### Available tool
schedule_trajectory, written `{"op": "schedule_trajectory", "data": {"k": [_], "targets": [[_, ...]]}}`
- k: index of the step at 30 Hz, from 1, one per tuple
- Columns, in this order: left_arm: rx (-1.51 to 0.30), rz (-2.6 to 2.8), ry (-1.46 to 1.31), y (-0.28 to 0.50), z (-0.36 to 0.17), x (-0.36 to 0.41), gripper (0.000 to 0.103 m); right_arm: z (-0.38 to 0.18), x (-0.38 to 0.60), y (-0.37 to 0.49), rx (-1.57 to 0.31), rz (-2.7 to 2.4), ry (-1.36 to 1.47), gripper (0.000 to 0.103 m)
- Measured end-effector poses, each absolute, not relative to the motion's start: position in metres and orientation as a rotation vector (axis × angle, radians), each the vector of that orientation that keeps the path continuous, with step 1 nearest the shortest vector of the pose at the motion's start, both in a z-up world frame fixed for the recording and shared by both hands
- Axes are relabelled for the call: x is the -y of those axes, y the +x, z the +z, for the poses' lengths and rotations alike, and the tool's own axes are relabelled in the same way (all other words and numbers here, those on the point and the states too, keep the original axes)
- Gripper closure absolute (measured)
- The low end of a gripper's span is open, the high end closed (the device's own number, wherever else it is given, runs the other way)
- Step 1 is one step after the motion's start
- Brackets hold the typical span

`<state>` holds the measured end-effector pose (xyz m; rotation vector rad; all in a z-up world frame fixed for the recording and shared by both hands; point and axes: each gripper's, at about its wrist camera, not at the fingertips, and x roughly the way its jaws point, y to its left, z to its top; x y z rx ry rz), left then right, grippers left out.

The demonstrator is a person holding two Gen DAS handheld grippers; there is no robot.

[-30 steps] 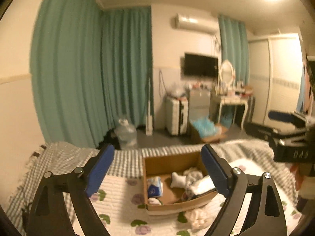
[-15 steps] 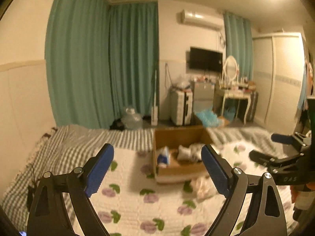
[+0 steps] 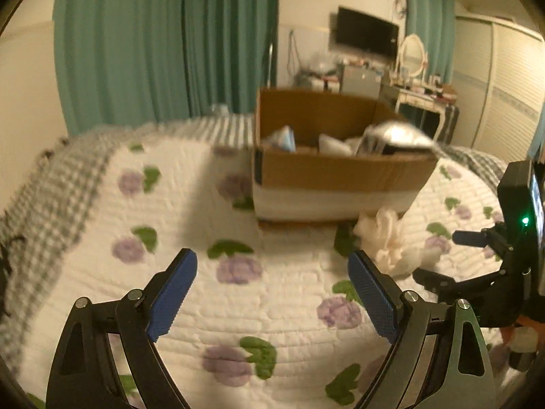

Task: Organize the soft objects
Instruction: 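Grasp the white plastic bottle-shaped item with the right tool, then grasp the cream lace-trimmed cloth with the left tool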

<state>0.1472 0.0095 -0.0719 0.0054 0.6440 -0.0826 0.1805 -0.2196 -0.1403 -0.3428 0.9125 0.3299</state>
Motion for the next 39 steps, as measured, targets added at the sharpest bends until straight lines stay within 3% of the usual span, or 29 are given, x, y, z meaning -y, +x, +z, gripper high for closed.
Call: {"op": "schedule_trajectory", "data": {"k": [5,8,10,13,29,39], "targets": [[-0.716,-0.097,-0.033,0.171,-0.097,0.0,0.012,-0.164,0.215,0.199,-0.943,0.397,-0.344,0.025],[-0.719,-0.088,0.0,0.178,-0.104,0.01,0.012,-0.169,0.217,0.202,-0.947,0.449,-0.315,0.04],[-0.731,-0.093,0.003,0.18,-0.109,0.016,0.012,-0.167,0.219,0.201,-0.942,0.474,-0.297,0.063],[-0.754,-0.09,0.0,0.182,-0.113,0.021,0.012,-0.162,0.219,0.19,-0.904,0.481,-0.309,0.067],[-0.777,-0.101,0.029,0.18,-0.107,0.076,0.012,-0.101,0.294,0.168,-0.79,0.293,-0.148,0.068],[-0.813,-0.11,0.029,0.219,-0.138,0.121,0.014,-0.116,0.307,0.201,-0.834,0.257,-0.048,0.068]]}}
